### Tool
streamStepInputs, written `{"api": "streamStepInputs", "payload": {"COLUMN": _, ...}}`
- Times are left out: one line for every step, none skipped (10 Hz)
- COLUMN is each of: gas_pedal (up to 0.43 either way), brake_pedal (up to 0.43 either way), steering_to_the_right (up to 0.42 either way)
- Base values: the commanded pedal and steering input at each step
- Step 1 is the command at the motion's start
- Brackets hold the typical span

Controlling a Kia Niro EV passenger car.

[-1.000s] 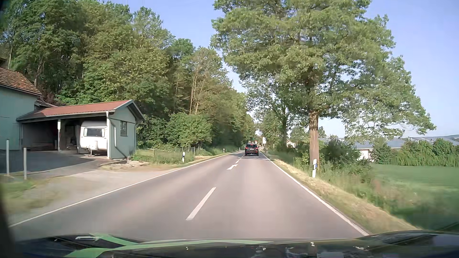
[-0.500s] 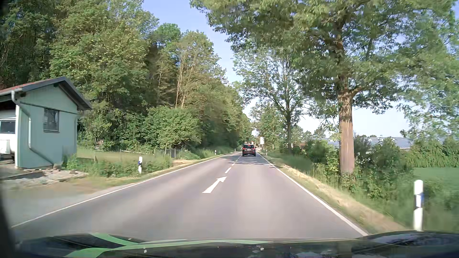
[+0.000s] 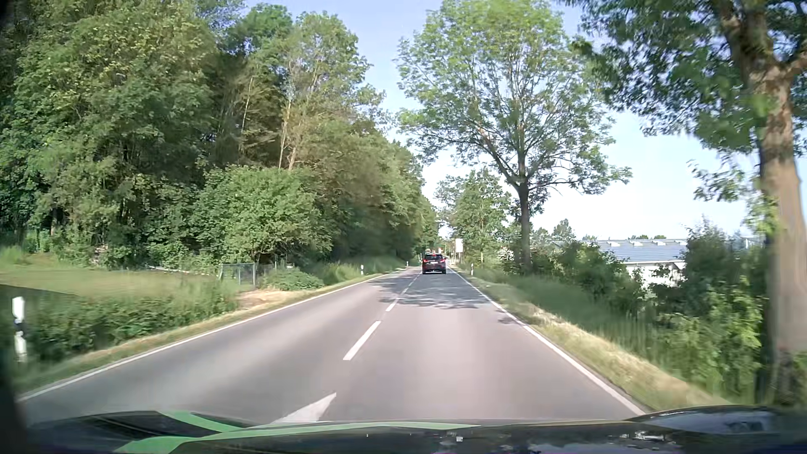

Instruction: Follow the waypoints while adhering to traffic rules and regulations

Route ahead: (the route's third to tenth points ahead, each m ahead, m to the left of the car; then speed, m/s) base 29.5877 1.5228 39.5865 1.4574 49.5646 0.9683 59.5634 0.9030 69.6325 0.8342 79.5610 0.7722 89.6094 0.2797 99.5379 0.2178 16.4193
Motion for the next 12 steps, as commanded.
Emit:
{"api": "streamStepInputs", "payload": {"gas_pedal": 0.0, "brake_pedal": 0.0, "steering_to_the_right": 0.003}}
{"api": "streamStepInputs", "payload": {"gas_pedal": 0.0, "brake_pedal": 0.0, "steering_to_the_right": 0.003}}
{"api": "streamStepInputs", "payload": {"gas_pedal": 0.008, "brake_pedal": 0.0, "steering_to_the_right": 0.003}}
{"api": "streamStepInputs", "payload": {"gas_pedal": 0.02, "brake_pedal": 0.0, "steering_to_the_right": 0.003}}
{"api": "streamStepInputs", "payload": {"gas_pedal": 0.028, "brake_pedal": 0.0, "steering_to_the_right": 0.003}}
{"api": "streamStepInputs", "payload": {"gas_pedal": 0.039, "brake_pedal": 0.0, "steering_to_the_right": 0.003}}
{"api": "streamStepInputs", "payload": {"gas_pedal": 0.047, "brake_pedal": 0.0, "steering_to_the_right": 0.003}}
{"api": "streamStepInputs", "payload": {"gas_pedal": 0.067, "brake_pedal": 0.0, "steering_to_the_right": 0.003}}
{"api": "streamStepInputs", "payload": {"gas_pedal": 0.079, "brake_pedal": 0.0, "steering_to_the_right": 0.003}}
{"api": "streamStepInputs", "payload": {"gas_pedal": 0.087, "brake_pedal": 0.0, "steering_to_the_right": 0.0}}
{"api": "streamStepInputs", "payload": {"gas_pedal": 0.087, "brake_pedal": 0.0, "steering_to_the_right": -0.002}}
{"api": "streamStepInputs", "payload": {"gas_pedal": 0.087, "brake_pedal": 0.0, "steering_to_the_right": -0.004}}
